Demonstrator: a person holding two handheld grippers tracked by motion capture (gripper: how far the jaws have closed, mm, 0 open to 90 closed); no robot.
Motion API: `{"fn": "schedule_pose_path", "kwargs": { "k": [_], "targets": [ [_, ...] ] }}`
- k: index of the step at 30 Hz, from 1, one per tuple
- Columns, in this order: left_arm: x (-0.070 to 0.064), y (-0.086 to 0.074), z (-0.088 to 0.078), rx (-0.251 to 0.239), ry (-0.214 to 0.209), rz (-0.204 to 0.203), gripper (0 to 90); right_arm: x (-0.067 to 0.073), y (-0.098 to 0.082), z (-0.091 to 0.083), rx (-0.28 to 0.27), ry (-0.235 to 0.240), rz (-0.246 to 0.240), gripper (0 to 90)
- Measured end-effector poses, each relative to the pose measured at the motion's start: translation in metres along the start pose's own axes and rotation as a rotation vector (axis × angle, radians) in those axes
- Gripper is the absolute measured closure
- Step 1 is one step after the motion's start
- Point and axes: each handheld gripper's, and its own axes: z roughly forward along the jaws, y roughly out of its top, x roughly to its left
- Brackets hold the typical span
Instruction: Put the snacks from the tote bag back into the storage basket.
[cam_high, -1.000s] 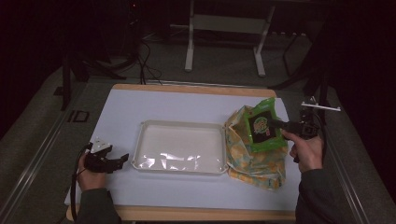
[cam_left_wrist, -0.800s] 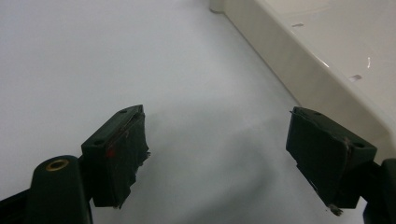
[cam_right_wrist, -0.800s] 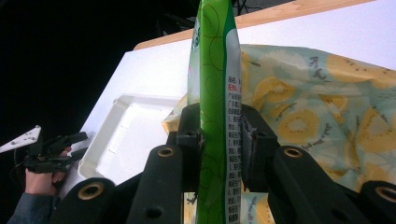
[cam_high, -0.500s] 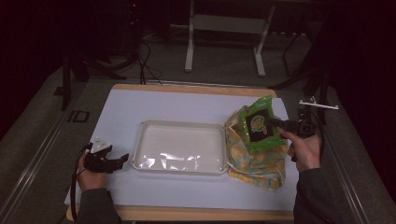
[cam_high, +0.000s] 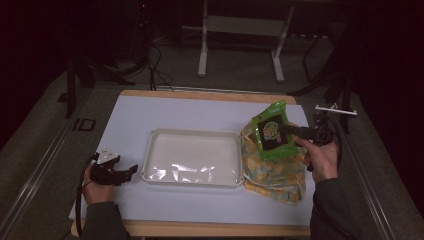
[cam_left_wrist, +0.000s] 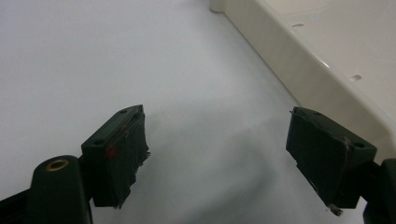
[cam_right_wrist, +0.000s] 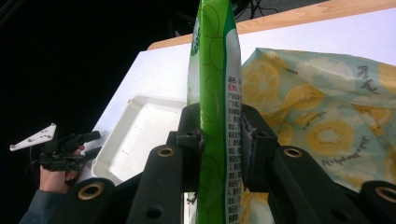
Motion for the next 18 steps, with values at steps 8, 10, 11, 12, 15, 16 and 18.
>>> {"fn": "schedule_pose_path", "kwargs": {
  "k": [8,10,11,12,15,16,18],
  "targets": [
    [0.000,0.000,0.000,0.000,0.000,0.000,20.6,0.005,0.001,0.006,0.000,0.016,-0.002,72.8],
    [0.000,0.000,0.000,0.000,-0.001,-0.002,20.5,0.006,0.001,0.007,0.000,0.017,-0.003,72.7],
    [0.000,0.000,0.000,-0.001,-0.001,-0.002,20.5,0.007,0.001,0.008,-0.001,0.019,-0.006,72.7],
    [0.000,0.000,0.000,-0.002,-0.002,-0.002,20.5,0.007,0.001,0.009,0.000,0.020,-0.005,72.7],
    [0.000,0.000,0.000,-0.002,-0.001,-0.003,20.6,0.009,0.001,0.011,0.001,0.022,-0.007,72.7],
    [0.000,0.000,0.000,-0.002,-0.001,-0.003,20.5,0.010,0.001,0.012,0.003,0.023,-0.006,72.7],
    [0.000,0.000,0.000,-0.001,0.000,-0.002,20.5,0.010,0.001,0.014,0.003,0.024,-0.005,72.7]
  ]
}}
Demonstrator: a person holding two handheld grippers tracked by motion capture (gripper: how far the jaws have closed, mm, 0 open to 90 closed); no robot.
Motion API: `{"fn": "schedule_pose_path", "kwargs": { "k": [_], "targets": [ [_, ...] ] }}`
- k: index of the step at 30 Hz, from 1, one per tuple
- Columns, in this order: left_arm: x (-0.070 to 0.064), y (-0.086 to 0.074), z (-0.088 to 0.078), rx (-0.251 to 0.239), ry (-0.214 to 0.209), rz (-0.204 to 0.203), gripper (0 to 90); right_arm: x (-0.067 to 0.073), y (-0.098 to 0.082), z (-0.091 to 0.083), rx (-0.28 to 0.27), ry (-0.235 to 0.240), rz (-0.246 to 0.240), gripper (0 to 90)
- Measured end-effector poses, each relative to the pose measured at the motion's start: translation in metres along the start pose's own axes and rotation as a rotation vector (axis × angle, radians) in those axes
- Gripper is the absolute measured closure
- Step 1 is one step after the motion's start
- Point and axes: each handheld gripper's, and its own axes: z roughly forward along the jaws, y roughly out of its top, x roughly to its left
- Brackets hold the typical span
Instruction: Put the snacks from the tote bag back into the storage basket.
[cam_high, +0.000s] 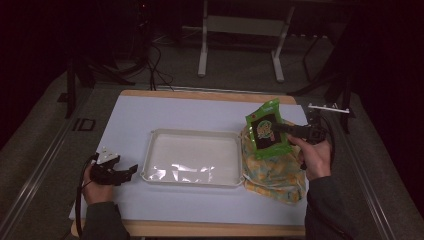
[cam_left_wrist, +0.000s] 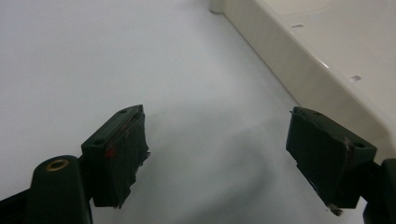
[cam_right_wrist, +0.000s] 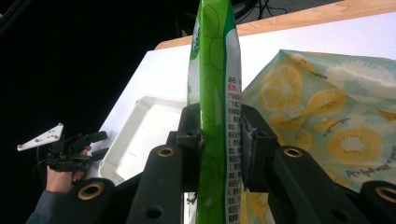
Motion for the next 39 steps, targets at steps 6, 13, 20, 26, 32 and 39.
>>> {"fn": "schedule_pose_path", "kwargs": {
  "k": [6,13,20,26,32,39],
  "targets": [
    [0.000,0.000,0.000,-0.001,0.000,-0.001,20.5,0.002,0.001,0.002,0.000,0.000,-0.004,72.7],
    [0.000,0.000,0.000,0.000,0.001,0.000,20.5,0.006,0.001,0.003,-0.006,0.005,-0.005,72.7],
    [0.000,0.000,0.000,-0.001,-0.001,-0.001,20.5,0.012,0.002,0.008,-0.005,0.013,-0.014,72.7],
    [0.000,0.000,0.000,-0.002,-0.001,-0.003,20.5,0.016,0.003,0.013,-0.002,0.021,-0.020,72.7],
    [0.000,0.000,0.000,-0.002,-0.001,-0.003,20.5,0.019,0.002,0.019,0.002,0.025,-0.017,72.7],
    [0.000,0.000,0.000,-0.001,-0.002,-0.002,20.5,0.022,-0.001,0.029,0.007,0.038,-0.014,72.7]
  ]
}}
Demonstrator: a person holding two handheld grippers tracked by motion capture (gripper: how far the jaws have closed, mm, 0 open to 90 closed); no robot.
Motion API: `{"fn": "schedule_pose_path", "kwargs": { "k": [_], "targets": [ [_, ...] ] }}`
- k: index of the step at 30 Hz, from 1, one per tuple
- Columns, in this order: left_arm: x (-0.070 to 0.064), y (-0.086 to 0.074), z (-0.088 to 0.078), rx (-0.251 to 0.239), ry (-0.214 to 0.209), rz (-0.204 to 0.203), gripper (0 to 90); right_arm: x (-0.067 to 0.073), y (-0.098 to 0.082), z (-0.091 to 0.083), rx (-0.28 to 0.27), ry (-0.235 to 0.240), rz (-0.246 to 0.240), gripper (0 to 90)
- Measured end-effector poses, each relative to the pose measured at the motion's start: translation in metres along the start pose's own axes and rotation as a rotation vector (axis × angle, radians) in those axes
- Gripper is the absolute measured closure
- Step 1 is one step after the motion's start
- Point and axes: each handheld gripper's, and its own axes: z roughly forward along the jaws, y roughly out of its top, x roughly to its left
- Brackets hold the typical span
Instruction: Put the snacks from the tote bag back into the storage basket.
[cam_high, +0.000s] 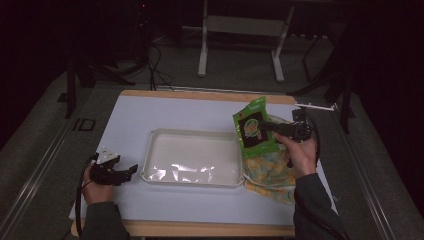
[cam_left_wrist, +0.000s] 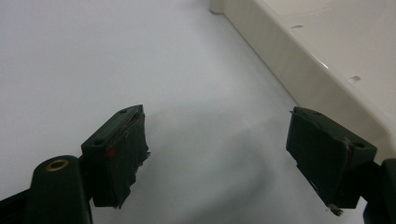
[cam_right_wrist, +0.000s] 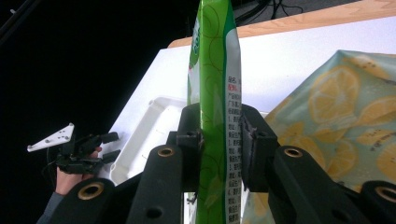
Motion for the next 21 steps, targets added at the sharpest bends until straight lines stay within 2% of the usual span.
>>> {"fn": "schedule_pose_path", "kwargs": {
  "k": [21],
  "targets": [
    [0.000,0.000,0.000,-0.001,-0.002,-0.003,20.4,0.007,-0.007,0.020,0.001,0.012,0.012,72.6]
  ]
}}
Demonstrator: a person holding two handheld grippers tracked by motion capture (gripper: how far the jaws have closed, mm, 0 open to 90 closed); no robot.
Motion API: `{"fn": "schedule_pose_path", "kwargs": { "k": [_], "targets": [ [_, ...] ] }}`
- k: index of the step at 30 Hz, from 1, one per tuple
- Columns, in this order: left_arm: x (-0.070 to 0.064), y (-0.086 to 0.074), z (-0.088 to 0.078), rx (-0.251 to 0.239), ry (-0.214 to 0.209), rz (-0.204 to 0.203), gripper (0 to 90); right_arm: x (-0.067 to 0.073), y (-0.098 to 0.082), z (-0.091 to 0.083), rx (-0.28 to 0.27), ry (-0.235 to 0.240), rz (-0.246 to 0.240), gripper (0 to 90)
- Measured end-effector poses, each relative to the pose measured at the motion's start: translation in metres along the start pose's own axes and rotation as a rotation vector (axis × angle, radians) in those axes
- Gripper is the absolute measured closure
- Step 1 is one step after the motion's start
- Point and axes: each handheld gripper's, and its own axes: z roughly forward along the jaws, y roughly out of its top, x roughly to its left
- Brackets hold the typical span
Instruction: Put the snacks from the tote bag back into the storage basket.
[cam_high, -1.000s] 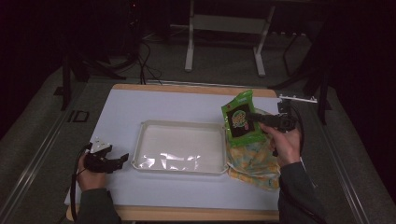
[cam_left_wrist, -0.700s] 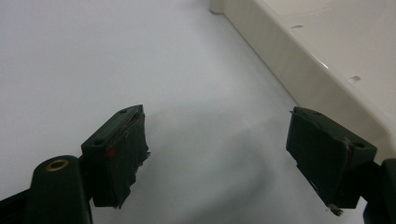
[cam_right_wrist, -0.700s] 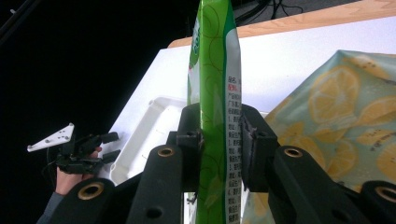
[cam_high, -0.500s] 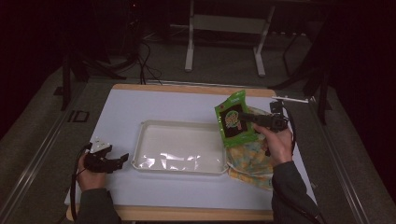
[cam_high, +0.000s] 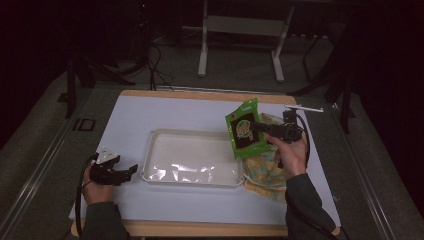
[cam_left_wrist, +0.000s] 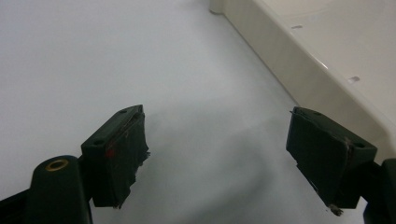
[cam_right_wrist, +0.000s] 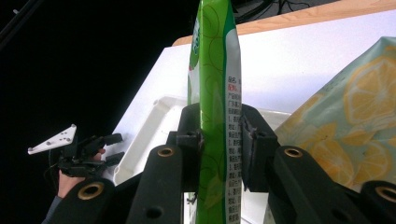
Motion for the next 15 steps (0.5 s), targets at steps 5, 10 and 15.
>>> {"fn": "schedule_pose_path", "kwargs": {
  "k": [5,10,15],
  "targets": [
    [0.000,0.000,0.000,0.000,0.001,0.001,20.5,0.003,-0.001,0.004,0.005,0.001,-0.010,72.6],
    [0.000,0.000,0.000,0.002,0.001,0.001,20.5,0.006,-0.003,0.009,0.011,0.001,-0.012,72.6],
    [0.000,0.000,0.000,0.003,0.000,0.000,20.5,0.008,-0.007,0.017,0.024,-0.003,-0.017,72.6]
  ]
}}
